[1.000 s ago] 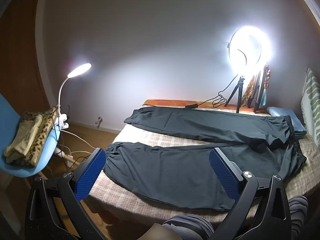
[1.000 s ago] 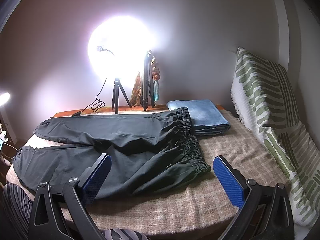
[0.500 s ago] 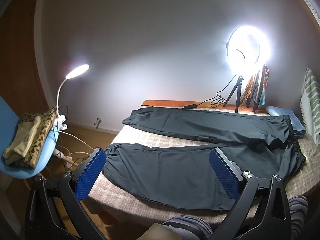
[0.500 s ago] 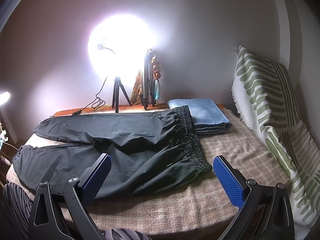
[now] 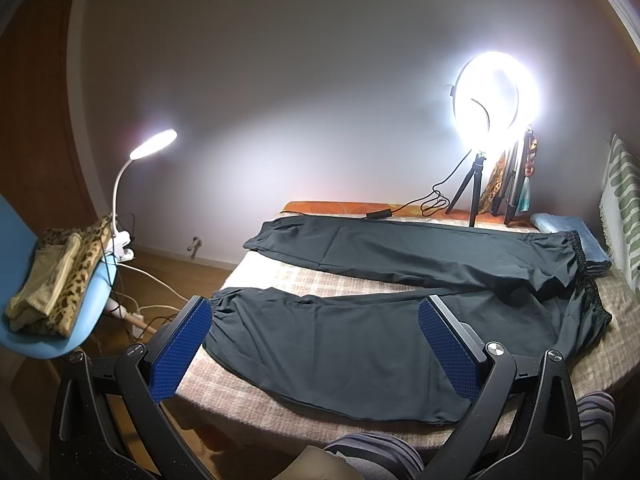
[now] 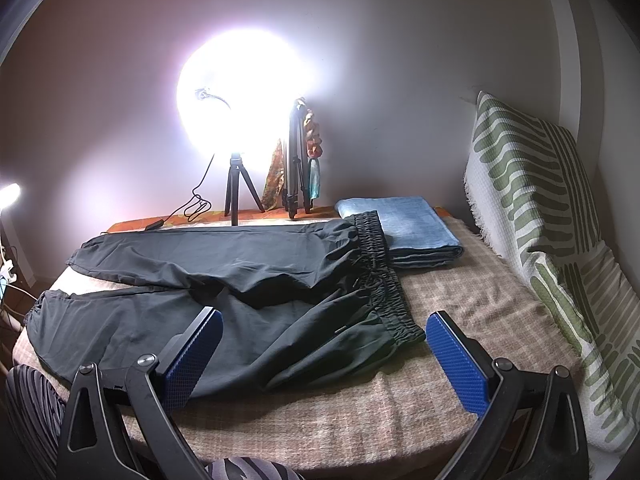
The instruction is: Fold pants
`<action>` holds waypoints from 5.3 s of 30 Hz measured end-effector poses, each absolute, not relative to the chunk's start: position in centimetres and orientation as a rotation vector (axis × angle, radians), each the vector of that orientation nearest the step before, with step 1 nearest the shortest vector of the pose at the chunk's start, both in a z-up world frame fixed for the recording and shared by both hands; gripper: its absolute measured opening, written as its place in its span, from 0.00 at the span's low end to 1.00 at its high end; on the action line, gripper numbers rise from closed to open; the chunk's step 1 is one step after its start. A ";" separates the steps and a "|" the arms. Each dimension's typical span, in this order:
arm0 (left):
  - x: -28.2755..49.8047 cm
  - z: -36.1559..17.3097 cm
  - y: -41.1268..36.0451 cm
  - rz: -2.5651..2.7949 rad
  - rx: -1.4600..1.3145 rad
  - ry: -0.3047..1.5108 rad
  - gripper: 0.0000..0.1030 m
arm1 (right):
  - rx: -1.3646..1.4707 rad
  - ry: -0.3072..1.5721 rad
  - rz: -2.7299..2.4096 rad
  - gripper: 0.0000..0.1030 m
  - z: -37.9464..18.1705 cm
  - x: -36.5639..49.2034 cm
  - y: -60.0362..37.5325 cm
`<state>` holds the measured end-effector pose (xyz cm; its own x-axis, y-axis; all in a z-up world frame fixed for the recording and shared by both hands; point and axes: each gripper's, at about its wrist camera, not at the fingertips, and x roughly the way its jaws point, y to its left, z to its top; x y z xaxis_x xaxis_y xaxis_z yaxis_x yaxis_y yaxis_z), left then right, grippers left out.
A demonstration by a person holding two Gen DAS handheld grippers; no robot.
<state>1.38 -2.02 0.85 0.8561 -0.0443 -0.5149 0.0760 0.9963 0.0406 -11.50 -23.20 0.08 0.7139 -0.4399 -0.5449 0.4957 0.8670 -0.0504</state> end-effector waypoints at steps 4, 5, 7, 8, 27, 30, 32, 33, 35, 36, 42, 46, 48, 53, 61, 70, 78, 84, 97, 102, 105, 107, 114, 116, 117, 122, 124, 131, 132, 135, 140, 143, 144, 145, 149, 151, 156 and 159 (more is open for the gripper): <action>1.4 0.9 -2.0 -0.063 0.060 0.539 1.00 | 0.103 0.577 -0.519 1.00 0.0 -11.5 -23.1; 1.4 0.9 -2.0 -0.063 0.059 0.539 1.00 | 0.103 0.578 -0.518 1.00 0.0 -11.5 -23.1; 1.4 0.9 -2.0 -0.064 0.059 0.539 1.00 | 0.103 0.577 -0.519 1.00 0.0 -11.4 -23.1; 1.5 1.0 -2.0 -0.065 0.059 0.539 1.00 | 0.103 0.578 -0.520 1.00 0.0 -11.4 -23.2; 2.1 0.9 -2.1 -0.071 0.066 0.544 1.00 | 0.100 0.582 -0.515 1.00 -0.2 -11.1 -22.8; 2.2 0.9 -2.1 -0.072 0.066 0.545 1.00 | 0.102 0.584 -0.516 1.00 -0.2 -11.0 -22.8; 2.1 0.9 -2.1 -0.072 0.068 0.545 1.00 | 0.101 0.584 -0.517 1.00 -0.2 -10.9 -22.8; 2.2 0.9 -2.2 -0.072 0.069 0.545 1.00 | 0.101 0.585 -0.517 1.00 -0.2 -10.9 -22.7; 2.2 0.8 -2.2 -0.073 0.070 0.545 1.00 | 0.101 0.585 -0.516 1.00 -0.2 -10.9 -22.7; 2.2 0.8 -2.2 -0.074 0.070 0.545 1.00 | 0.101 0.586 -0.516 1.00 -0.2 -10.9 -22.7; 2.3 0.7 -2.3 -0.075 0.071 0.544 1.00 | 0.102 0.587 -0.516 1.00 -0.2 -10.8 -22.7; 2.4 0.6 -2.4 -0.075 0.074 0.545 1.00 | 0.101 0.586 -0.515 1.00 -0.2 -10.9 -22.7; 2.4 0.6 -2.4 -0.074 0.074 0.545 1.00 | 0.100 0.586 -0.513 1.00 -0.2 -10.7 -22.7; 2.8 0.4 -2.5 -0.072 0.083 0.545 1.00 | 0.098 0.588 -0.502 1.00 -0.3 -10.0 -22.8; 3.7 -0.1 -2.0 -0.081 0.082 0.557 1.00 | 0.090 0.589 -0.474 1.00 -0.1 -9.0 -22.7; 6.7 -0.6 -0.3 -0.168 0.037 0.572 0.99 | 0.076 0.591 -0.405 1.00 0.4 -5.9 -23.0; 11.5 -1.2 1.0 -0.172 0.054 0.594 0.98 | 0.039 0.597 -0.292 1.00 1.4 -0.5 -23.2; 16.9 -3.0 0.6 -0.220 0.066 0.664 0.82 | -0.053 0.602 -0.159 1.00 1.9 6.2 -22.6; 28.9 -8.6 -1.6 -0.297 0.080 0.821 0.66 | -0.226 0.792 0.159 0.83 -4.7 25.0 -19.5; 32.7 -10.8 -1.6 -0.300 0.071 0.870 0.54 | -0.246 0.880 0.201 0.71 -8.9 31.0 -19.5; 34.5 -12.4 -1.8 -0.292 0.075 0.902 0.52 | -0.249 0.924 0.210 0.68 -11.2 34.1 -19.9; 35.4 -13.2 -1.9 -0.287 0.088 0.914 0.50 | -0.256 0.952 0.224 0.68 -12.7 35.8 -20.1; 38.0 -16.2 -1.5 -0.279 0.046 0.973 0.50 | -0.312 1.039 0.246 0.68 -16.9 41.5 -20.3; 38.4 -16.6 -1.0 -0.271 0.032 0.982 0.50 | -0.307 1.063 0.253 0.69 -17.8 42.5 -20.4; 38.5 -16.7 -0.8 -0.268 0.025 0.984 0.50 | -0.299 1.088 0.260 0.70 -18.5 43.2 -20.6; 38.6 -16.3 1.2 -0.246 -0.006 0.983 0.50 | -0.255 1.132 0.277 0.62 -20.0 44.3 -21.2; 38.8 -16.0 2.1 -0.236 -0.032 0.987 0.50 | -0.203 1.138 0.302 0.47 -19.9 44.1 -21.3; 40.5 -15.0 3.9 -0.223 -0.146 0.990 0.53 | -0.304 1.087 0.305 0.00 -17.6 41.4 -18.3; 40.8 -14.8 4.2 -0.226 -0.172 0.989 0.53 | -0.313 1.057 0.305 0.00 -16.6 40.5 -17.5; 41.6 -14.6 4.9 -0.228 -0.237 1.004 0.61 | -0.353 0.971 0.324 0.00 -13.6 37.1 -15.3; 43.1 -14.2 5.1 -0.212 -0.295 1.012 0.61 | -0.406 0.918 0.405 0.00 -11.0 30.0 -12.0; 43.9 -13.9 5.0 -0.220 -0.354 1.017 0.61 | -0.456 0.932 0.454 0.00 -11.4 26.3 -10.4; 44.2 -14.0 4.8 -0.223 -0.365 1.031 0.61 | -0.457 0.946 0.470 0.00 -11.8 25.5 -10.0; 44.5 -14.2 4.4 -0.228 -0.373 1.045 0.61 | -0.455 0.963 0.487 0.00 -12.3 24.9 -9.6; 46.1 -15.2 2.9 -0.239 -0.388 1.114 0.61 | -0.525 0.989 0.513 0.00 -14.4 23.2 -8.2; 46.9 -15.7 2.1 -0.229 -0.400 1.142 0.61 | -0.499 0.999 0.519 0.00 -14.9 23.5 -8.1; 49.1 -16.7 -0.4 -0.163 -0.327 1.188 0.61 | -0.503 0.994 0.529 0.00 -15.1 23.1 -8.1; 49.9 -17.9 -0.7 -0.137 -0.338 1.219 0.61 | -0.501 0.996 0.534 0.00 -15.5 22.6 -7.9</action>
<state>49.86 -0.68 -17.94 0.3442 -0.2824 -0.8954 -0.0773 0.9419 -0.3268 22.57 -7.93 -15.53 0.4386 0.1882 -0.8787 -0.6272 0.7644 -0.1494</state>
